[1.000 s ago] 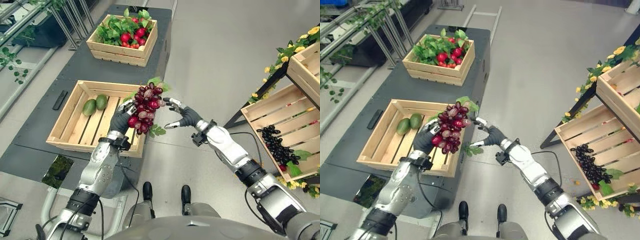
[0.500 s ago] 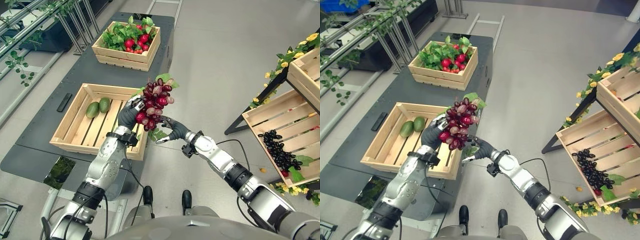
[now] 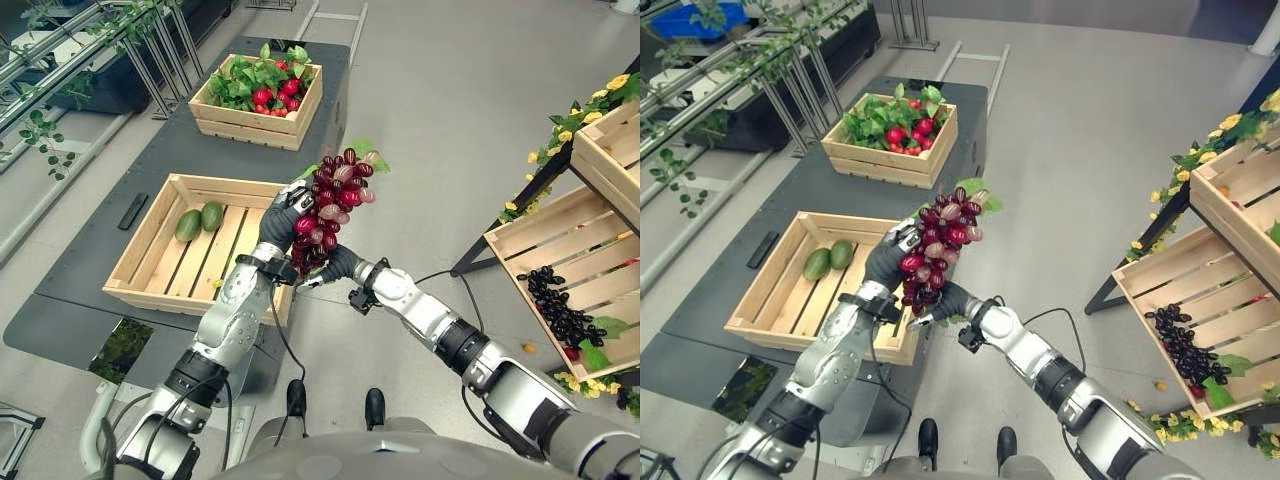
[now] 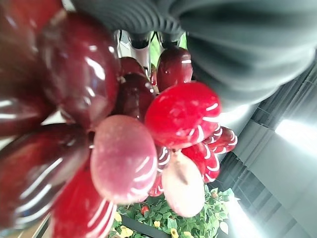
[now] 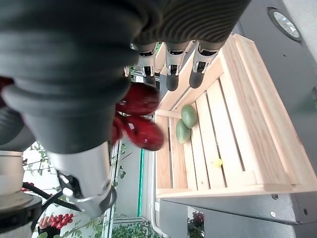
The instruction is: Pick up the fruits from the basket on one side to the basket on the other side
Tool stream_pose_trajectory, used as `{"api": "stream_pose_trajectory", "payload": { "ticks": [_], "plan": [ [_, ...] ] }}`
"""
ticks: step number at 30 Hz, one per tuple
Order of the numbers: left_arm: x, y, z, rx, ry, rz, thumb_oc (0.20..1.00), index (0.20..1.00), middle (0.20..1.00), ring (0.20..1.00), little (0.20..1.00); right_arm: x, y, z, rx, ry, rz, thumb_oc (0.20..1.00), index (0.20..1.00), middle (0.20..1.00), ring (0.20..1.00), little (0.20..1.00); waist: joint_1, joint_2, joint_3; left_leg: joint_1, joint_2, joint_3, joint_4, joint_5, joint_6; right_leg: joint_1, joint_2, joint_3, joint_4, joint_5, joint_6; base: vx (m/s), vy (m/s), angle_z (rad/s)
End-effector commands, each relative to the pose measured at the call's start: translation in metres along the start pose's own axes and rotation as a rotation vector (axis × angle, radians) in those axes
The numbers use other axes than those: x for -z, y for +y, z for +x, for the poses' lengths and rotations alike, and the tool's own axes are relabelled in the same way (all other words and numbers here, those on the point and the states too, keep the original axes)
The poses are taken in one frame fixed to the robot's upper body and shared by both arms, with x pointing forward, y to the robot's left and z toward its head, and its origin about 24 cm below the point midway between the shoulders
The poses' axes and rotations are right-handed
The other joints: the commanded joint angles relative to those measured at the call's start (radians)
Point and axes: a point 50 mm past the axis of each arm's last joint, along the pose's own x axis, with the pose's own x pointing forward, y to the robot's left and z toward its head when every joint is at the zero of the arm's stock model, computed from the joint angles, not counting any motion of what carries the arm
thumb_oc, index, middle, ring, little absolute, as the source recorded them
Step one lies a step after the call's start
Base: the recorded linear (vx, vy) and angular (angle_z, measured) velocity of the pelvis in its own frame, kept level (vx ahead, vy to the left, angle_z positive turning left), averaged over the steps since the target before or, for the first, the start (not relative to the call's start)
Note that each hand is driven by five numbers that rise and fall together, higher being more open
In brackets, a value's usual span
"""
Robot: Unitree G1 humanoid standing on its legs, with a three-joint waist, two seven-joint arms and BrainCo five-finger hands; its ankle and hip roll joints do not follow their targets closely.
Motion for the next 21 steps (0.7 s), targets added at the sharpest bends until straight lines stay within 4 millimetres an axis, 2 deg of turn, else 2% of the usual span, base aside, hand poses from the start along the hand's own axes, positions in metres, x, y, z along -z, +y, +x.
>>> {"api": "stream_pose_trajectory", "payload": {
  "ticks": [1,8,14,18,21],
  "plan": [
    [-0.020,-0.010,0.011,0.068,-0.120,0.026,0.200,0.200,0.200,0.200,0.200,-0.059,-0.005,0.013,0.010,-0.250,-0.041,1.000,1.000,1.000,1.000,1.000,0.027,-0.068,-0.040,0.044,0.000,-0.015,0.001,-0.126,-0.019,-0.020,-0.088,-0.011,0.003,-0.015,0.108,0.00,0.000,0.00],
    [-0.012,0.009,-0.010,-0.014,-0.089,0.021,0.200,0.200,0.200,0.200,0.200,-0.062,-0.022,-0.001,0.069,-0.283,-0.059,1.000,1.000,1.000,1.000,1.000,0.036,-0.067,-0.039,0.045,-0.001,-0.017,0.001,-0.128,-0.017,-0.018,-0.090,-0.014,0.003,-0.017,0.109,0.00,0.000,0.00],
    [-0.007,0.022,-0.023,-0.068,-0.070,0.015,0.200,0.200,0.200,0.200,0.200,-0.064,-0.043,-0.018,0.155,-0.326,0.000,1.000,1.000,1.000,1.000,1.000,0.040,-0.072,-0.039,0.045,-0.003,-0.019,0.001,-0.128,-0.015,-0.014,-0.090,-0.018,0.003,-0.019,0.109,0.00,0.002,0.03],
    [-0.004,0.023,-0.027,-0.075,-0.060,0.016,0.200,0.200,0.200,0.200,0.200,-0.069,-0.045,-0.021,0.161,-0.355,-0.003,1.000,1.000,1.000,1.000,1.000,0.041,-0.074,-0.040,0.046,-0.002,-0.018,0.001,-0.130,-0.014,-0.012,-0.090,-0.017,0.003,-0.020,0.108,0.00,0.000,0.02],
    [-0.003,0.023,-0.028,-0.078,-0.058,0.003,0.200,0.200,0.200,0.200,0.200,-0.066,-0.046,-0.020,0.167,-0.345,0.008,1.000,1.000,1.000,1.000,1.000,0.042,-0.074,-0.039,0.047,-0.003,-0.018,0.001,-0.130,-0.014,-0.012,-0.090,-0.017,0.003,-0.020,0.108,0.00,0.000,0.00]
  ]
}}
